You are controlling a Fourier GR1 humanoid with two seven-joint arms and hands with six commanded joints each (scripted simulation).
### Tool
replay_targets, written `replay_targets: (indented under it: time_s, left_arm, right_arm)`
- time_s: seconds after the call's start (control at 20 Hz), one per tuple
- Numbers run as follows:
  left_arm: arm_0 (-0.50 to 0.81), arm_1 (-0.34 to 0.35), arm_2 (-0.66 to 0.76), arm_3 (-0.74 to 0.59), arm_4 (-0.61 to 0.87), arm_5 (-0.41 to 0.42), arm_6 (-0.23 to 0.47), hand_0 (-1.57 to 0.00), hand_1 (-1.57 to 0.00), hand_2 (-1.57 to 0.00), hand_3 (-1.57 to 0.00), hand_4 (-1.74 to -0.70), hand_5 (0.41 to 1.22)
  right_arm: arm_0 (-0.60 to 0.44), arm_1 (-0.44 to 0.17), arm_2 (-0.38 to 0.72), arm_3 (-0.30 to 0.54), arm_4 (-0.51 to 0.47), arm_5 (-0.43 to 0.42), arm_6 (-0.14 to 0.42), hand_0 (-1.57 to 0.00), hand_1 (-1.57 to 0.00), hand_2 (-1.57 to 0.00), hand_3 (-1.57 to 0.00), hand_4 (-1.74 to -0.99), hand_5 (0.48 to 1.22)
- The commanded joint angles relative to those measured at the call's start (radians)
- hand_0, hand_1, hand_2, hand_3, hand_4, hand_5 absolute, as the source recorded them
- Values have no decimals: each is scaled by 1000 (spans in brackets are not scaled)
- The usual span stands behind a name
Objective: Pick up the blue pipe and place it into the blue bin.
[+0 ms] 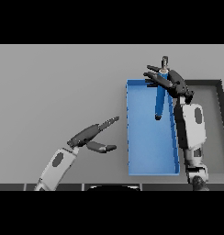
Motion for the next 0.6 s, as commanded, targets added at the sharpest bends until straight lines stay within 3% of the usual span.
replay_targets:
  time_s: [0.0, 0.05, 0.1, 0.25, 0.35, 0.4, 0.45, 0.55]
  left_arm:
    - [1, -1, -3, -9, 4, -2, 2, 1, 1, 1, 1, -828, 470]
    - [-1, 0, -1, -7, -1, 3, 1, 1, 1, 1, 1, -826, 470]
    - [4, 1, -3, -5, -5, 3, -8, 1, 1, 1, 1, -827, 471]
    - [1, -6, -8, -14, -4, 5, 2, 1, 1, 1, 1, -826, 475]
    - [-3, -13, -9, -11, -3, 8, 15, 1, 1, 1, 1, -827, 474]
    - [-7, -11, -2, -10, 3, 9, 19, 1, 1, 1, 1, -829, 474]
    - [-8, -12, -3, -10, 5, 7, 20, 1, 1, 1, 1, -830, 476]
    - [-7, -4, 3, -4, 3, 5, 13, 1, 1, 1, 1, -828, 476]
  right_arm:
    - [16, -22, 26, 7, 1, -11, 0, -1571, -1571, -1571, -1351, -1548, 1221]
    - [44, -32, 53, 3, -3, -15, 0, -1571, -1571, -1571, -1080, -1586, 1221]
    - [66, -48, 89, 9, -8, -17, 0, -1571, -1571, -1571, -1178, -1569, 1221]
    - [111, -98, 221, 25, -53, -69, 0, -1571, -1571, -1571, -693, -1653, 1205]
    - [119, -146, 333, 69, -119, -134, 0, -1571, -1571, -1571, -1009, -1583, 1199]
    - [108, -174, 400, 97, -199, -187, -1, -1465, -1382, -1333, -807, -1534, 1190]
    - [91, -208, 465, 131, -283, -205, 0, -1172, -1106, -1066, -646, -1477, 1178]
    - [52, -264, 600, 164, -440, -248, 0, -749, -707, -682, -413, -1344, 1172]
